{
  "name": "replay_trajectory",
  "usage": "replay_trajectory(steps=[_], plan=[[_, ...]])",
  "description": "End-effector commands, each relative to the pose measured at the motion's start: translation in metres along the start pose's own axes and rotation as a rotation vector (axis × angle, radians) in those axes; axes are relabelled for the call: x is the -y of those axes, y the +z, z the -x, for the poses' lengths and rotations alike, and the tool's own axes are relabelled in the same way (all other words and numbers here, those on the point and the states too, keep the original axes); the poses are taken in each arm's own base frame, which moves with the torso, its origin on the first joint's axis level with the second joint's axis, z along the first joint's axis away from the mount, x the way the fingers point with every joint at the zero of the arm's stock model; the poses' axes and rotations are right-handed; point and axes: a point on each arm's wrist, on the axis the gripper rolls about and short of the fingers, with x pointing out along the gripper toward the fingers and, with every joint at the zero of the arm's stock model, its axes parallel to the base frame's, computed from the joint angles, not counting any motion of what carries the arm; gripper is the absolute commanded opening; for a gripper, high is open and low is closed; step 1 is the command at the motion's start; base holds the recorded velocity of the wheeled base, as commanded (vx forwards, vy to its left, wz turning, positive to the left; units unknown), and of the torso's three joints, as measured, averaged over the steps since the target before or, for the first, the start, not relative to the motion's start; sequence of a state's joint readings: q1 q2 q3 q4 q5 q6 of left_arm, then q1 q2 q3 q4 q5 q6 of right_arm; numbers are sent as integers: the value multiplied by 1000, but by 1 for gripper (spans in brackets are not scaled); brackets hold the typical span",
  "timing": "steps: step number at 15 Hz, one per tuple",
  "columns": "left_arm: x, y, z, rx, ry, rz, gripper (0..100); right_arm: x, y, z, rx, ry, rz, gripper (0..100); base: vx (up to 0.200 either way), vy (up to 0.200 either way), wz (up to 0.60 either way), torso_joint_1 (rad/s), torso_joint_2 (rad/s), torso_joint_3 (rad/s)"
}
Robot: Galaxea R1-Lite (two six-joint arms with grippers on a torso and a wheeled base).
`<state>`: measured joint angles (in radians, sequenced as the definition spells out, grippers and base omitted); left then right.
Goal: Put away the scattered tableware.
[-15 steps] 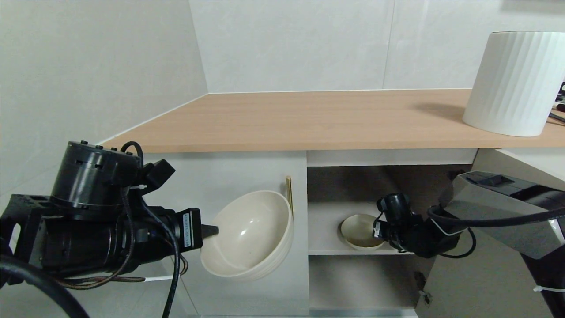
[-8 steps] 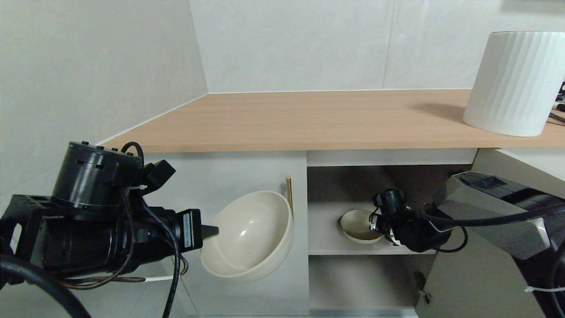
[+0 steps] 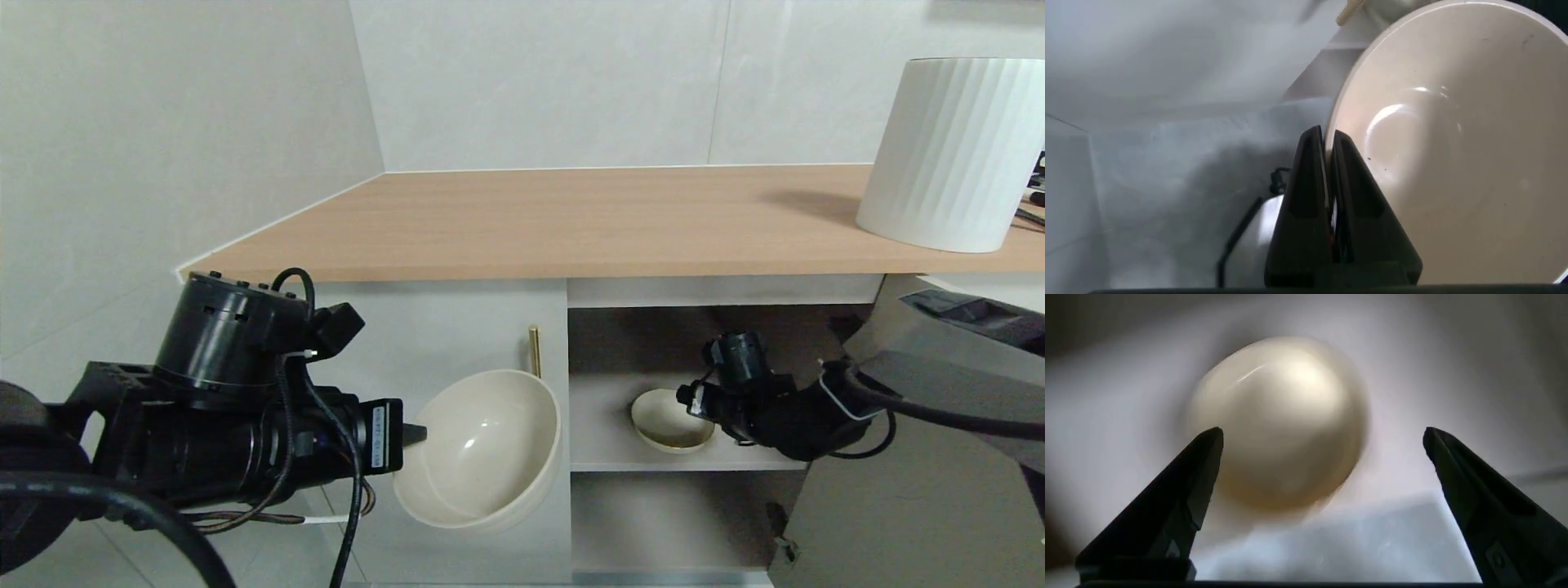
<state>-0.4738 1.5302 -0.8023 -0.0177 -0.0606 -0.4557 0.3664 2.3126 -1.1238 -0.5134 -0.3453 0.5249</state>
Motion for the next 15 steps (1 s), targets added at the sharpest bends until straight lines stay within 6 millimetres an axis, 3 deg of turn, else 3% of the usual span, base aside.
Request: replay_trajectory(steps=[1, 3, 4, 5, 6, 10, 12, 15], plan=[[6, -15, -34, -91, 55, -74, 0, -20, 30, 111, -14, 220, 41, 100, 0, 0, 0, 0, 0, 0], [13, -33, -54, -143, 109, -163, 0, -28, 34, 168, -89, 333, 97, 100, 0, 0, 0, 0, 0, 0], [13, -35, -57, -143, 119, -171, 0, -28, 33, 179, -107, 357, 114, 100, 0, 0, 0, 0, 0, 0], [15, -41, -67, -138, 133, -188, 0, -28, 29, 220, -190, 446, 203, 100, 0, 0, 0, 0, 0, 0], [18, -45, -68, -146, 126, -201, 0, -31, 24, 234, -223, 488, 236, 100, 0, 0, 0, 0, 0, 0], [24, -56, -66, -169, 116, -272, 0, -54, -12, 241, -330, 536, 347, 100, 0, 0, 0, 0, 0, 0], [26, -57, -65, -162, 121, -280, 0, -65, -39, 229, -407, 511, 409, 100, 0, 0, 0, 0, 0, 0], [29, -57, -63, -141, 107, -284, 0, -73, -58, 207, -460, 465, 435, 100, 0, 0, 0, 0, 0, 0]])
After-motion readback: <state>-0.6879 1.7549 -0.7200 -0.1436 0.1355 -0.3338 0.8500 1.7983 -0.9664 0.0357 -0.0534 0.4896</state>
